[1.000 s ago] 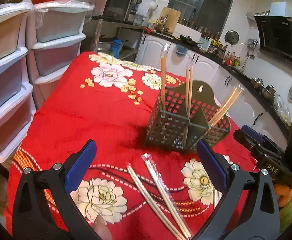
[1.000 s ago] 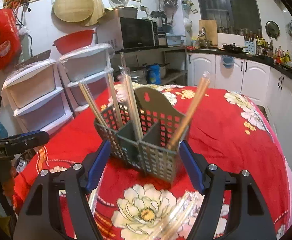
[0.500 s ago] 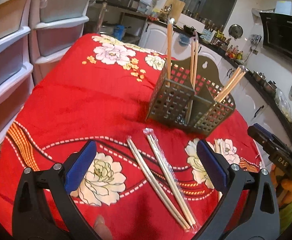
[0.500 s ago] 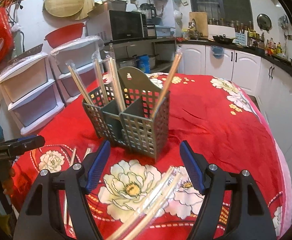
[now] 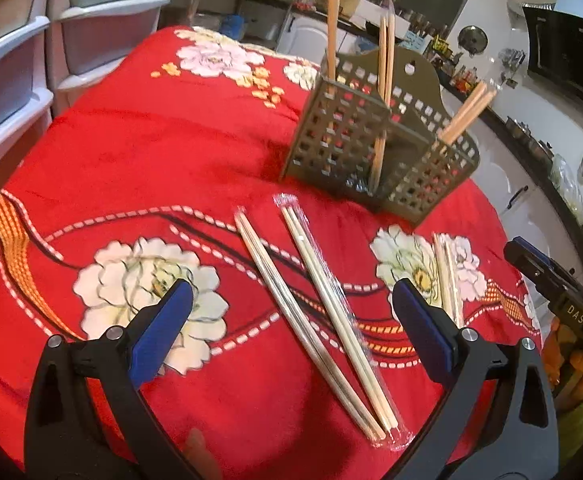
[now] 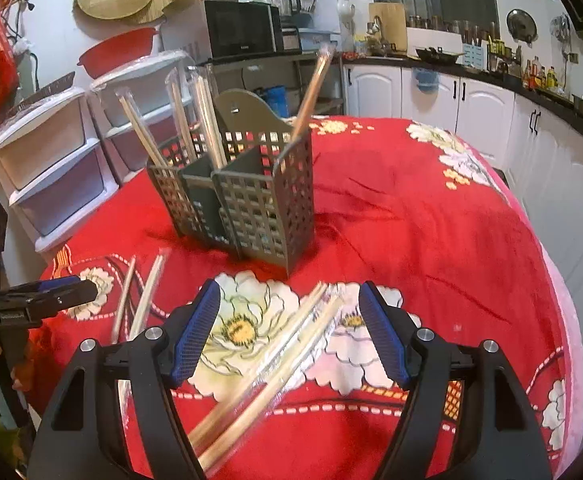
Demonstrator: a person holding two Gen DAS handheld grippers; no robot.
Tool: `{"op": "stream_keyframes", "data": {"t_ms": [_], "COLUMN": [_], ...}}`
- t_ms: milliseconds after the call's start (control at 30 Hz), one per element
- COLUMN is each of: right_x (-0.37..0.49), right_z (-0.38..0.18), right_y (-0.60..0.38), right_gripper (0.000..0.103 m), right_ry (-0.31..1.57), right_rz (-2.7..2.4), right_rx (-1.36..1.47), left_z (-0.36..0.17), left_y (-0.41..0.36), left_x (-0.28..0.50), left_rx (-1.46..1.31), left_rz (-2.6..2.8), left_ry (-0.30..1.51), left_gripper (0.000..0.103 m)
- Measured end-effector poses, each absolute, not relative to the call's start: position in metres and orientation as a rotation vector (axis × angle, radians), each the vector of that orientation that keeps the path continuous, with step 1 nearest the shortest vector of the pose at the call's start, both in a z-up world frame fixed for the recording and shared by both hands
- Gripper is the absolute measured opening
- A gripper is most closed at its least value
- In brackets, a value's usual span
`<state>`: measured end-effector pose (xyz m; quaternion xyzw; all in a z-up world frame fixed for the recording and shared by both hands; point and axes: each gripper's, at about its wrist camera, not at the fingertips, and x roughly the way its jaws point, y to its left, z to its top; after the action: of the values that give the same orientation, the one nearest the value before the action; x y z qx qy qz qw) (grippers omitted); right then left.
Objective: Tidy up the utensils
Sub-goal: 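Pull both open grippers back toward the remaining chopsticks on the cloth, then close the left gripper on a wrapped chopstick while the right gripper grasps another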
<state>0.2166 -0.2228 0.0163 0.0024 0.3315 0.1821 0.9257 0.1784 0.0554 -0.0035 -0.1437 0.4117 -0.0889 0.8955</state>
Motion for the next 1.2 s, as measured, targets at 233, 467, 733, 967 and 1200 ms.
{"op": "stream_keyframes", "data": {"t_ms": [233, 467, 733, 967, 1200], "right_x": [0.215, 0.219, 0.245, 0.285, 0.304], "right_z": [0.003, -0.002, -0.011, -0.033, -0.041], "right_y": [-0.232, -0.239, -0.219, -0.207, -0.202], "right_gripper": [0.069, 0.056, 0.032, 0.029, 0.028], "right_ry": [0.714, 0.748, 0.838, 0.942, 0.952], "right_rz": [0.380, 0.392, 0.433, 0.377, 0.340], "right_rx": [0.018, 0.023, -0.010, -0.024, -0.036], "left_z": [-0.014, -0.025, -0.027, -0.028, -0.032], "left_y": [0.043, 0.039, 0.048, 0.060, 0.060], "left_x": [0.178, 0.182, 0.193, 0.207, 0.226], "left_rx": [-0.289, -0.310, -0.328, -0.349, -0.339], "left_rz": [-0.199, -0.199, -0.166, -0.130, -0.105], "left_ry": [0.886, 0.917, 0.944, 0.964, 0.978], "left_gripper": [0.079, 0.048, 0.031, 0.031, 0.031]}}
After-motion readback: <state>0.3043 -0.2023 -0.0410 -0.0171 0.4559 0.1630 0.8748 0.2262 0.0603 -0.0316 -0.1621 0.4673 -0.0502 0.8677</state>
